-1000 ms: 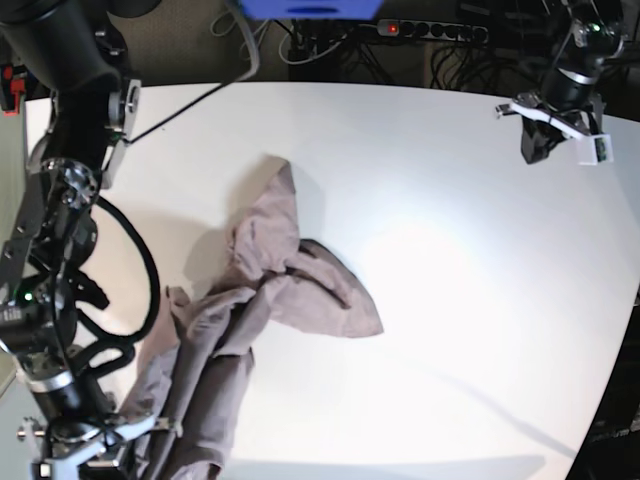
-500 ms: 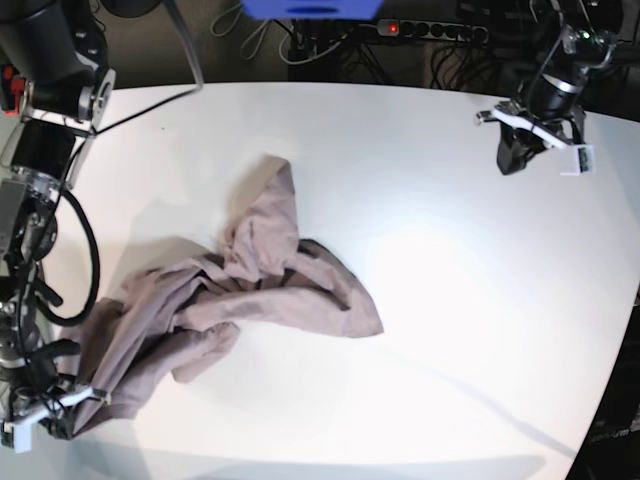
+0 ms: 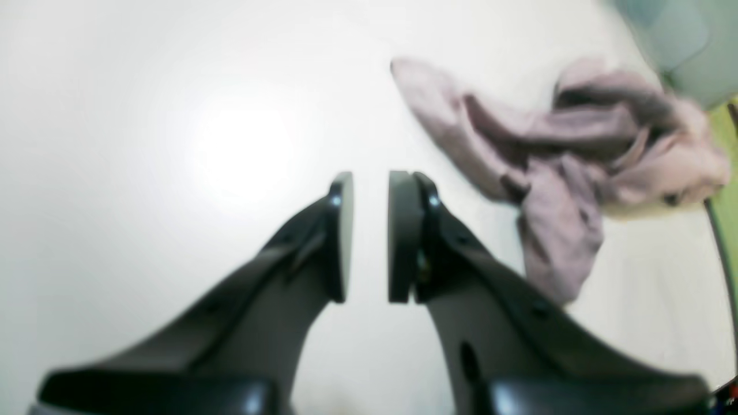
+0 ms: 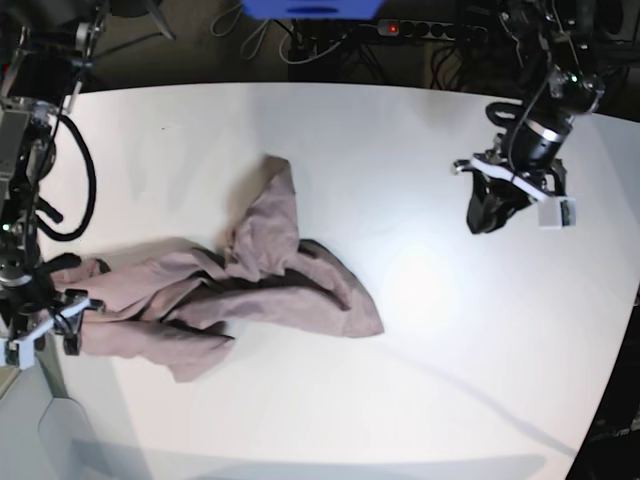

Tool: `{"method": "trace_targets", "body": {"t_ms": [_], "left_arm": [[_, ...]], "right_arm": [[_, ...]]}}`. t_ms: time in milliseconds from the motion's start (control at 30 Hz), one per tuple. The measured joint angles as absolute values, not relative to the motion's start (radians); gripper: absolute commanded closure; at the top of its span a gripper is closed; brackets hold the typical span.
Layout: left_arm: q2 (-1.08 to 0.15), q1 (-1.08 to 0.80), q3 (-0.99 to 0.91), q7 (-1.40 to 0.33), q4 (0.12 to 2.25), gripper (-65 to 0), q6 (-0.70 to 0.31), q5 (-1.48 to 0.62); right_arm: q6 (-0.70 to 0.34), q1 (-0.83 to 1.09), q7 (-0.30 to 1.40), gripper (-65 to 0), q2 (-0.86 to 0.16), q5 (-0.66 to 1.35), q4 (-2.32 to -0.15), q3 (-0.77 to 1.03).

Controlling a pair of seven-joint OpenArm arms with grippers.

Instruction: Layout the t-shirt on the table in an organized manner, then fold the t-shirt properly

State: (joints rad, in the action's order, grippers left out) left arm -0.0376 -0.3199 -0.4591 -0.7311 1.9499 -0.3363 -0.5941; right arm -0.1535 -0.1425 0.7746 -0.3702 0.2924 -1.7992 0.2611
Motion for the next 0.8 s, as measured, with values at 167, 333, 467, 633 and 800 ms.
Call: {"method": "trace_targets", "body": {"t_ms": [167,333,467,633,800], "left_arm": [[-0.039,-0.178,-0.459,-0.728,1.797,-10.8,-0.33,-0.592],[-0.067,-0.016,-0.447,-0.731,1.576,-12.1,-0.336,-0.587],[-0.124,0.067,-0.361,-0.731,1.459,-18.5,-0.334,-0.591],[-0.147,0.159,-0.236,-0.729,1.372,-34.3,-0.344,-0.594],[-0.133,0.258,-0.188,-0.717,1.169,-48.2,-0.337,-0.593]], "right_arm": [[-0.154,0.044,0.766,-33.6,-0.303,0.289,-1.987,0.335],[-0.157,0.185,0.773,-33.6,-0.212,0.294,-1.996,0.324],[-0.157,0.25,0.777,-33.6,-0.192,0.297,-1.997,0.324],[-0.157,0.276,0.775,-33.6,-0.176,0.296,-1.998,0.329],[-0.157,0.295,0.77,-33.6,-0.176,0.296,-1.998,0.331]]}}
